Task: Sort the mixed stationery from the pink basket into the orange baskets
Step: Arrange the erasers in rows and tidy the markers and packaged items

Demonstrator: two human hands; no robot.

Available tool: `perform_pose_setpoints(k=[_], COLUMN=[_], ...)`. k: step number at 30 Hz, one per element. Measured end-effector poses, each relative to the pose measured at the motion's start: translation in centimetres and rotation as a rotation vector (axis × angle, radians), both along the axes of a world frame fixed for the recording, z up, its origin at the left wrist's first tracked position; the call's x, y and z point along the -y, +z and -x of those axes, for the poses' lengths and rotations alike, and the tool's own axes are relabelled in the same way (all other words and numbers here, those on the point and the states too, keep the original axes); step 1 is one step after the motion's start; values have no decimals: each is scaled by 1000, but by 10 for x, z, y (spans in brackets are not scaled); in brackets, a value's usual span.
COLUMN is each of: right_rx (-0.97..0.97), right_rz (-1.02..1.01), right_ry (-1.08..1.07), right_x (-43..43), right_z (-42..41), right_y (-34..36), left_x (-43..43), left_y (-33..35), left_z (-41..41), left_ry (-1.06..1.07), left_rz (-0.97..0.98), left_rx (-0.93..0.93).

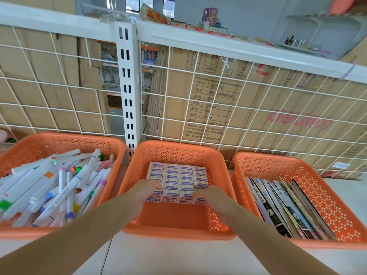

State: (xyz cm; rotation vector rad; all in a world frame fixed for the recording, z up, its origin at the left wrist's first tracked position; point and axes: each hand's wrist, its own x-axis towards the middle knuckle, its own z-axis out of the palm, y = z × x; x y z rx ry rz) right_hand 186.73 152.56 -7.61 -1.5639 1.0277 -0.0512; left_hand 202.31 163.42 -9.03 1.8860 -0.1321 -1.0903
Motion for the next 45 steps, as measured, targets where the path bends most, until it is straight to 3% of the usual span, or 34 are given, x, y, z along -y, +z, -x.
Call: perform_pose_setpoints(k=[2, 7, 18, 23, 32, 39, 42, 45], right_rx=[1, 4, 43, 106, 41, 50, 50, -74], right_rz=[11, -16, -30, 121, 79, 89, 214, 557], right_ry=[-8, -32, -17, -127, 10, 32, 72, 205], right_x=[2, 2, 1, -1, -9, -12, -11, -6], right_z=[-1, 1, 0, 8, -2, -2, 3, 7], right_y=[-1, 0, 4, 14, 8, 9, 15, 24], left_x=[-1, -4, 0, -2, -7, -10, -12, -16], left_y=[2, 8, 11, 8, 18, 22, 27, 40], left_z=[-1, 2, 5, -2, 4, 6, 6, 11], left_ry=[71, 24, 37, 111, 176, 97, -76, -291], left_rz=[79, 131, 114, 154, 200, 189, 214, 207], left_rx=[-53, -63, -49, -18, -69, -47, 88, 263])
